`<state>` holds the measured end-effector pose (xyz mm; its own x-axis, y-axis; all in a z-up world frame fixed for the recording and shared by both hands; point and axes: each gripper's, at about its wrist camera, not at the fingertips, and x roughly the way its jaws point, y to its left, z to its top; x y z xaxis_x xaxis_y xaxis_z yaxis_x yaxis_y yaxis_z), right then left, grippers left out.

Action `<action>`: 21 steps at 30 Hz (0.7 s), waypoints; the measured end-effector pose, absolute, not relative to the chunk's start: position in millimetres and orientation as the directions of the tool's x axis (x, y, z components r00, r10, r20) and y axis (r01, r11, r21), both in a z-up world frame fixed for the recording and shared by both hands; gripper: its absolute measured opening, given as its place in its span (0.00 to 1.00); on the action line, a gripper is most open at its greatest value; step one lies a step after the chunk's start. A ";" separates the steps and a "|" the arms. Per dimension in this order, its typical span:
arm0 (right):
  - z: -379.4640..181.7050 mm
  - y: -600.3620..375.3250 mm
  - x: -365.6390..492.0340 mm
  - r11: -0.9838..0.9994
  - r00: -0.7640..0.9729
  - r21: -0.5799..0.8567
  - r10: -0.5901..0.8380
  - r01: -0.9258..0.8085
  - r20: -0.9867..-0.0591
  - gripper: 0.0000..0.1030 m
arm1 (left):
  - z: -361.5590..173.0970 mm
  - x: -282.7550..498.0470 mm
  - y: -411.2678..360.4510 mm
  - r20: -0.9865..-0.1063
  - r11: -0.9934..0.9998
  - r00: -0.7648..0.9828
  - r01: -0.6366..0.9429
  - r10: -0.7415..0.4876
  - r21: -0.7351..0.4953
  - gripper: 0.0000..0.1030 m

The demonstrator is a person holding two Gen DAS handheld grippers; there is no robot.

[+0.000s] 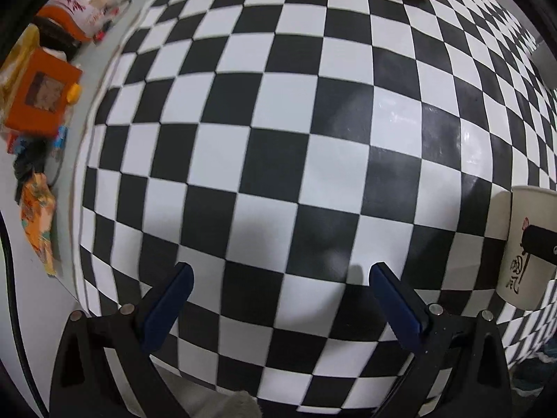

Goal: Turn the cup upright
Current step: 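Lower the upright cup onto the table with the right tool and open it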

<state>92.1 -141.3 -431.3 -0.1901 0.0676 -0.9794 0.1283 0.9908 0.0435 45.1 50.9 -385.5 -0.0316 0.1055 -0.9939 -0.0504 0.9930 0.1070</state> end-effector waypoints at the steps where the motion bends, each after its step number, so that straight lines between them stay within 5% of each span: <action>1: -430.0 -141.7 92.5 0.989 -0.173 0.055 0.079 0.136 -0.982 0.63 | -385.3 45.7 49.1 -0.994 0.993 -0.042 -0.055 0.102 0.104 1.00; 21: -378.3 -160.6 163.0 0.978 0.272 0.088 0.034 0.189 -0.962 0.63 | -384.6 113.3 34.5 -0.995 0.992 -0.089 -0.106 0.053 0.062 1.00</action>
